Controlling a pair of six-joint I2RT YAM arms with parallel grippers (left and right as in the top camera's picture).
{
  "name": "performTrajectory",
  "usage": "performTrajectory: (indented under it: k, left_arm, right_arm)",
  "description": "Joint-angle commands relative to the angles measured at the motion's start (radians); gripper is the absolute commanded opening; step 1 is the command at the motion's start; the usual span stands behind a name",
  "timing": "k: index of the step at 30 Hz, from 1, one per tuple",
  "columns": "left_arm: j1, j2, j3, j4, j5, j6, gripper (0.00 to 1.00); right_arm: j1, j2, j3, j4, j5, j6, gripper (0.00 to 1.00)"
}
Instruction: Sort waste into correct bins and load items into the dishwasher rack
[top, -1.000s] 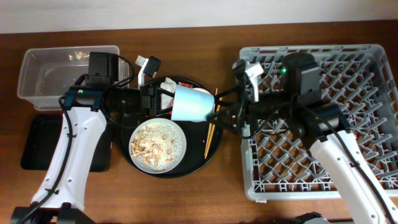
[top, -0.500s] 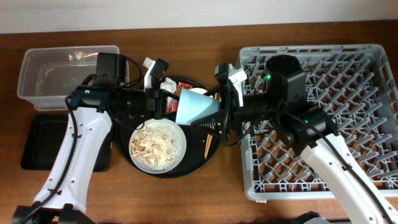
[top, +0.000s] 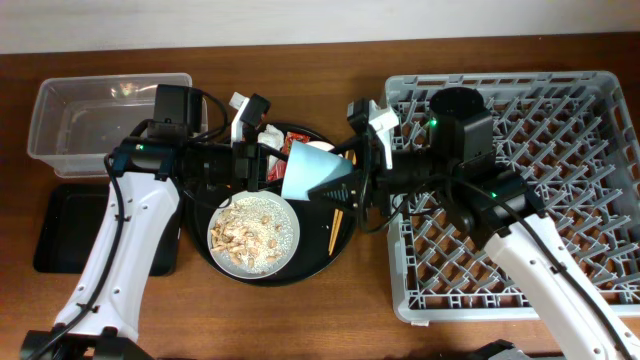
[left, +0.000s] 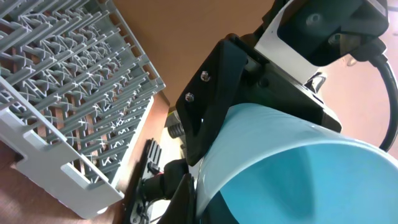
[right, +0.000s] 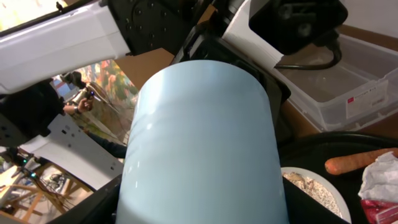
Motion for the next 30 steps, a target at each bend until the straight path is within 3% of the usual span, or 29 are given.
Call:
performTrajectory:
  k: [1, 2, 3, 4, 6, 8, 12, 16, 18, 22, 28, 30]
  left_arm:
    - [0.016, 0.003, 0.005, 0.000, 0.034, 0.008, 0.29]
    - [0.016, 0.003, 0.005, 0.000, 0.034, 0.008, 0.44]
    - [0.016, 0.003, 0.005, 0.000, 0.031, 0.008, 0.71]
    - [0.016, 0.003, 0.005, 0.000, 0.023, 0.008, 0.86]
    - [0.016, 0.003, 0.005, 0.005, 0.008, 0.008, 0.92]
    - [0.024, 0.003, 0.005, 0.006, -0.056, 0.008, 0.93]
    - [0.049, 0.003, 0.005, 0.003, -0.207, 0.008, 0.95]
    - [0.049, 0.003, 0.005, 0.003, -0.271, 0.008, 0.96]
    - [0.049, 0.003, 0.005, 0.002, -0.272, 0.008, 0.96]
    - [0.048, 0.003, 0.005, -0.024, -0.284, 0.008, 0.96]
    - [0.048, 0.003, 0.005, -0.024, -0.319, 0.008, 0.96]
    - [0.048, 0.003, 0.005, -0.025, -0.319, 0.008, 0.96]
  right_arm:
    - [-0.010, -0.021, 0.011, -0.004, -0.027, 0.003, 0.57]
    - [-0.010, -0.024, 0.012, -0.003, -0.025, 0.003, 0.57]
    - [-0.011, -0.028, 0.012, -0.003, -0.014, 0.004, 0.55]
    - [-0.016, -0.040, 0.012, -0.004, 0.004, 0.005, 0.54]
    - [-0.063, -0.074, 0.012, -0.022, 0.010, 0.015, 0.53]
    - [-0.164, -0.136, 0.012, -0.144, 0.106, 0.015, 0.52]
    - [-0.475, -0.253, 0.012, -0.559, 0.573, 0.019, 0.52]
    - [-0.666, -0.218, 0.011, -0.779, 0.889, 0.096, 0.52]
    - [-0.719, -0.159, 0.011, -0.871, 0.933, 0.150, 0.52]
    - [-0.729, -0.029, 0.011, -0.951, 0.944, 0.169, 0.52]
    - [-0.673, 0.172, 0.011, -0.913, 0.929, 0.217, 0.59]
    - [-0.621, 0.177, 0.013, -0.903, 0.936, 0.219, 0.71]
